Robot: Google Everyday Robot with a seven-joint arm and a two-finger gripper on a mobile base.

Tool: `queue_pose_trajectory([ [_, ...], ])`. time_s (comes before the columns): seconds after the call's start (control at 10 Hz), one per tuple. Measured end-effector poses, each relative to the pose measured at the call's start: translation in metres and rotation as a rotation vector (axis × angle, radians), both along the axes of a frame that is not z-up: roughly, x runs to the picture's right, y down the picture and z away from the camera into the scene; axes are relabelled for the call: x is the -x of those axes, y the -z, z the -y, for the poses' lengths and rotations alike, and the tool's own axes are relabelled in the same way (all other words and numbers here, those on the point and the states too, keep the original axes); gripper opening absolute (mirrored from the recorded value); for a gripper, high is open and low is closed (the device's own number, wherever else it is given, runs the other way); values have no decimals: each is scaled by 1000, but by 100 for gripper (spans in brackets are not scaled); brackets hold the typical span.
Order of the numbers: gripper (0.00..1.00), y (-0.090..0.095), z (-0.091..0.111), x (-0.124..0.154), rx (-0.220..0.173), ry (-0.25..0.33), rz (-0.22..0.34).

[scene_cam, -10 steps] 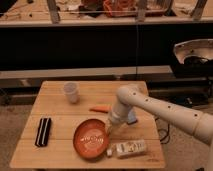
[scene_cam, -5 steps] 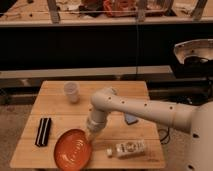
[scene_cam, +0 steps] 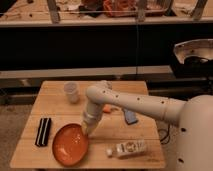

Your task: Drag the ceramic bowl in a circle

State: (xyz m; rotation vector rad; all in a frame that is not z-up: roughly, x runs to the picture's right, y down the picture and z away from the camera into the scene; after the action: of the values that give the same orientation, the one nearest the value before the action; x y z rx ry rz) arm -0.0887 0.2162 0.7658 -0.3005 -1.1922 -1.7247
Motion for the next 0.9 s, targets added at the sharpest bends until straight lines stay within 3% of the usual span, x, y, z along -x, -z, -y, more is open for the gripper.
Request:
queue_pose_trajectory([
  [0.1, 0, -9, 9, -5, 3, -18, -9],
  [0.2, 0, -30, 27, -18, 15, -66, -32],
  [0.5, 0, -55, 43, -51, 43, -155, -85],
  [0.7, 0, -56, 40, -69, 53, -196, -117],
  [0.9, 0, -37, 24, -97, 56, -217, -159],
])
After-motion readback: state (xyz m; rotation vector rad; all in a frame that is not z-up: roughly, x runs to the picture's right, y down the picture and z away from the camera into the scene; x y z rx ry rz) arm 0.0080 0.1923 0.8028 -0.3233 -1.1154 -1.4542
